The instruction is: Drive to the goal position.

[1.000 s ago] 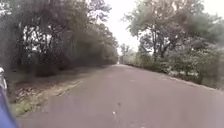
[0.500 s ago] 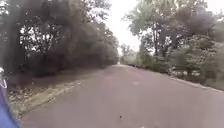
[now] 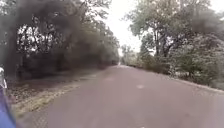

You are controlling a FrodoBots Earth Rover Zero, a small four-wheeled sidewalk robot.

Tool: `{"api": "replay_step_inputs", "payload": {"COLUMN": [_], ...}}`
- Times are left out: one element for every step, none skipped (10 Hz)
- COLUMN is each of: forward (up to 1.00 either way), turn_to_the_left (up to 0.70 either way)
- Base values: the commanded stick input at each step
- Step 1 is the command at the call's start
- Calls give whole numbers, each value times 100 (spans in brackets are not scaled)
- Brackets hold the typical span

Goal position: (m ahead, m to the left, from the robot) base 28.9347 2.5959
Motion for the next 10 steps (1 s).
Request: {"api": "replay_step_inputs", "payload": {"forward": [70, 70, 70, 70, 70, 70, 70, 70, 70, 70], "turn_to_the_left": [-1, -1, -1, -1, -1, -1, -1, -1, -1, -1]}}
